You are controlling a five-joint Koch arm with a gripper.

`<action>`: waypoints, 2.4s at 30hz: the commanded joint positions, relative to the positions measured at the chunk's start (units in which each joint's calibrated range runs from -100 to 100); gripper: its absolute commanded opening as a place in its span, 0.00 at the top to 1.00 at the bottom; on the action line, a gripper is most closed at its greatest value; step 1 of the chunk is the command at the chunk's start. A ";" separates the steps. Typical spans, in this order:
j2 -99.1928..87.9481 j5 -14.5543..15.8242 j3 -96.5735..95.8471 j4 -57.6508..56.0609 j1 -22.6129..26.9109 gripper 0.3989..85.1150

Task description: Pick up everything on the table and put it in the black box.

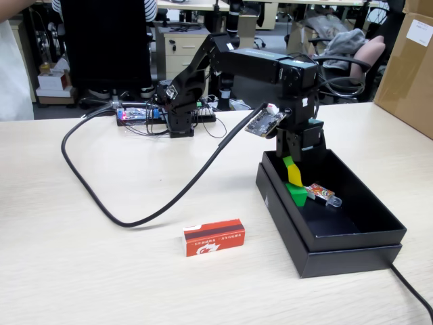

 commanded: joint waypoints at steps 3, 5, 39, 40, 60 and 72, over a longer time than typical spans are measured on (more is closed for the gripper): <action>-0.99 -0.10 4.07 0.94 -0.29 0.91; -0.99 -0.15 4.25 0.94 -0.29 0.90; -16.13 -4.79 2.44 0.86 -12.01 0.53; -14.76 -5.13 1.08 0.94 -13.38 0.52; 0.85 -7.62 0.35 5.87 -18.17 0.50; 6.59 -8.06 4.07 6.04 -18.02 0.50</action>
